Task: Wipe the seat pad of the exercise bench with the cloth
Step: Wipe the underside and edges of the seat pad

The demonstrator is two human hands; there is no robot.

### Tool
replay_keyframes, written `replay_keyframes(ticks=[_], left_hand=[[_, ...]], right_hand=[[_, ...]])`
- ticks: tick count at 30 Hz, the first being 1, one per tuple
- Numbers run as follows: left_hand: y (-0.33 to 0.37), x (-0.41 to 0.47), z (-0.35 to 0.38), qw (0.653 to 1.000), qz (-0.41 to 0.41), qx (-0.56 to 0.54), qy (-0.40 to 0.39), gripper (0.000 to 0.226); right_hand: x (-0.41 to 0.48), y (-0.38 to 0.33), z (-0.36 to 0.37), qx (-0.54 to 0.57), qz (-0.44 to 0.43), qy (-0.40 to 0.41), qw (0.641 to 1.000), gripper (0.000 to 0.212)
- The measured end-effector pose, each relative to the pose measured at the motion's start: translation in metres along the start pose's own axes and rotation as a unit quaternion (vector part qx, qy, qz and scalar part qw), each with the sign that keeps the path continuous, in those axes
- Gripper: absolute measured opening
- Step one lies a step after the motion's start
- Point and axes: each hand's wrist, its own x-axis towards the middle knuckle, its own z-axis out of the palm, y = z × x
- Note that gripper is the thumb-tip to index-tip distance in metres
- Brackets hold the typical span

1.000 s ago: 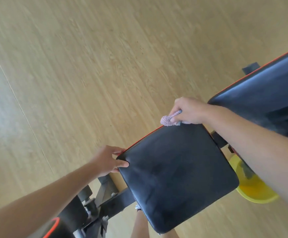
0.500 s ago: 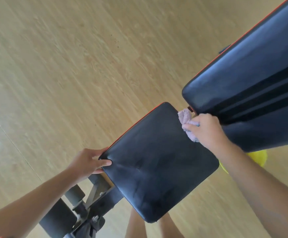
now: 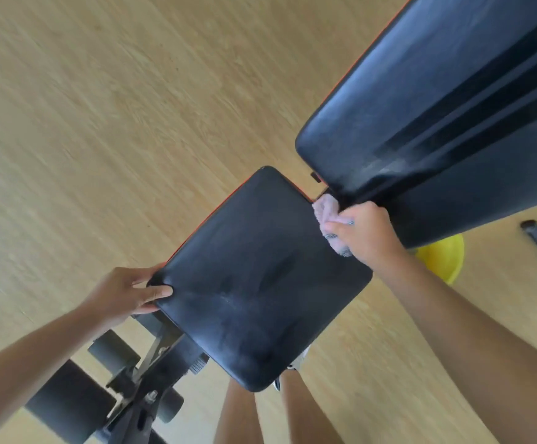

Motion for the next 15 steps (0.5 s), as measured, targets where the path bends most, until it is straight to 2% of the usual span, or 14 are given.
replay_keyframes(ticks=[2,4,6,9,11,13,15], left_hand=[[0.002,-0.001,0.000,1.000,-0.001,0.006,-0.006,0.048],[0.004,-0.004,-0.001,1.000,-0.001,0.008,-0.001,0.046],[0.005,-0.004,-0.001,1.000,-0.004,0.005,0.001,0.045],[0.006,-0.004,0.001,1.000,-0.003,0.016,-0.001,0.051],[0.005,-0.004,0.000,1.000,-0.002,0.014,0.002,0.047],[0.005,-0.004,0.001,1.000,-0.004,0.013,0.001,0.041],[0.006,-0.005,0.002,1.000,-0.002,0.014,0.005,0.040]], right_hand=[[-0.032,0.047,-0.010,-0.002,0.059,0.018,0.998,0.045],[-0.059,0.074,-0.006,0.063,0.130,0.027,0.989,0.057],[-0.080,0.086,0.016,0.183,0.183,0.033,0.965,0.055],[-0.126,0.082,0.074,0.268,0.233,-0.026,0.934,0.059],[-0.159,0.070,0.120,0.362,0.282,-0.056,0.887,0.056],[-0.177,0.065,0.141,0.392,0.291,-0.074,0.870,0.051],[-0.167,0.072,0.124,0.400,0.264,-0.058,0.876,0.046]])
